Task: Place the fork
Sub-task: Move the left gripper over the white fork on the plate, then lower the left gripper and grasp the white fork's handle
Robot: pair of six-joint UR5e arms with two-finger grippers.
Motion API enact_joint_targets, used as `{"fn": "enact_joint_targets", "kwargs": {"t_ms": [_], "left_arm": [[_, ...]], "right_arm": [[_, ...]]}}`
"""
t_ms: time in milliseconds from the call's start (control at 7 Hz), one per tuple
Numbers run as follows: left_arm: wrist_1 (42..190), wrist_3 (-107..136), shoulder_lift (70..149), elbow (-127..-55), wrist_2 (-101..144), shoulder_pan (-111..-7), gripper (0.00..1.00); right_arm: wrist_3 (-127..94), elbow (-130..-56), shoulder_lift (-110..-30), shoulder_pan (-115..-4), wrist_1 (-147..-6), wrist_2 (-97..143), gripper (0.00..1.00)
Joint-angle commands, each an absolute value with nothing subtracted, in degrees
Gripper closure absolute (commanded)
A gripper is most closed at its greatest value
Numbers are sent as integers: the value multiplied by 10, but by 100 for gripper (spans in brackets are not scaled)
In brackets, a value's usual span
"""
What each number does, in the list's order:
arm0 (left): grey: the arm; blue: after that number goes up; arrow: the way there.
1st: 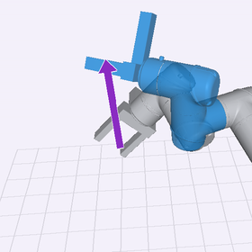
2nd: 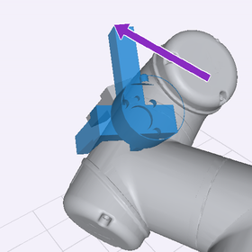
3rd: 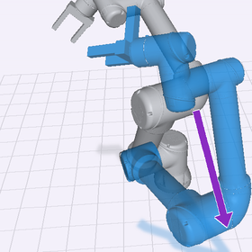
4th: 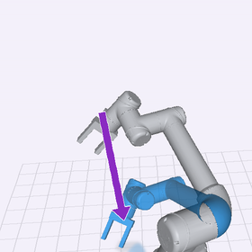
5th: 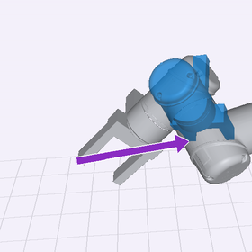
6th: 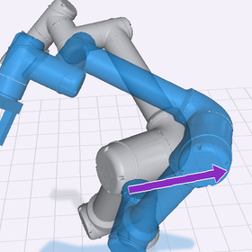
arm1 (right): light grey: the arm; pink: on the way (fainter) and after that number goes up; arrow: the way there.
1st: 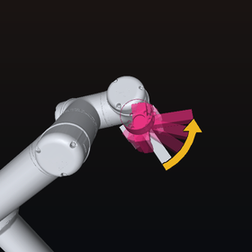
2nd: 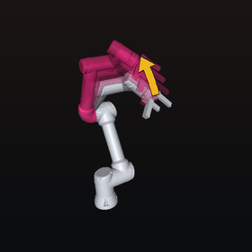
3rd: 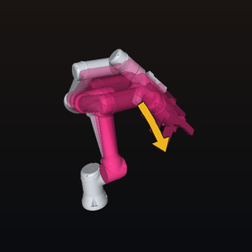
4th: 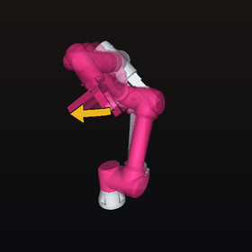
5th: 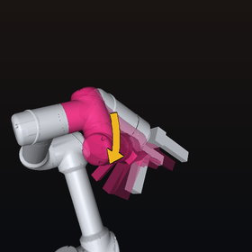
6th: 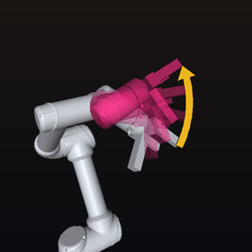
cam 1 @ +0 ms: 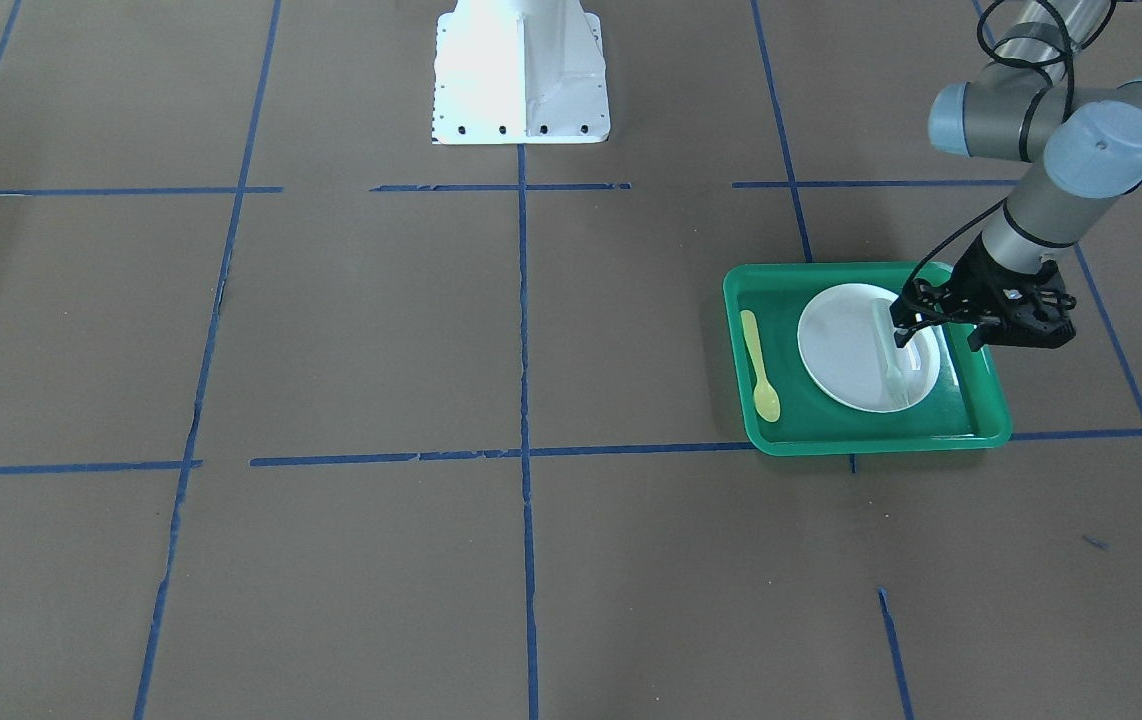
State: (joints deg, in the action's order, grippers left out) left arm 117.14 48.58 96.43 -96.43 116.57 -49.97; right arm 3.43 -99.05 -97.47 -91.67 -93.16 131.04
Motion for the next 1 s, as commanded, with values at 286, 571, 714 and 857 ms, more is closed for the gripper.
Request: {"fn": "enact_joint_targets", "kwargs": {"t_ms": [286,571,714,857], "left_arm": [[1176,504,969,-941,1157,-464,10],[1176,504,969,-937,1158,-464,11],[1176,504,969,-934,1158,-464,12],[1176,504,969,-935,1158,-464,23]], "right_arm": [[34,-991,-975,-917,-932,1310,0],[34,-991,-975,-917,-932,1310,0],[34,-991,-975,-917,-932,1310,0],[34,-991,-975,-917,-932,1310,0]]}}
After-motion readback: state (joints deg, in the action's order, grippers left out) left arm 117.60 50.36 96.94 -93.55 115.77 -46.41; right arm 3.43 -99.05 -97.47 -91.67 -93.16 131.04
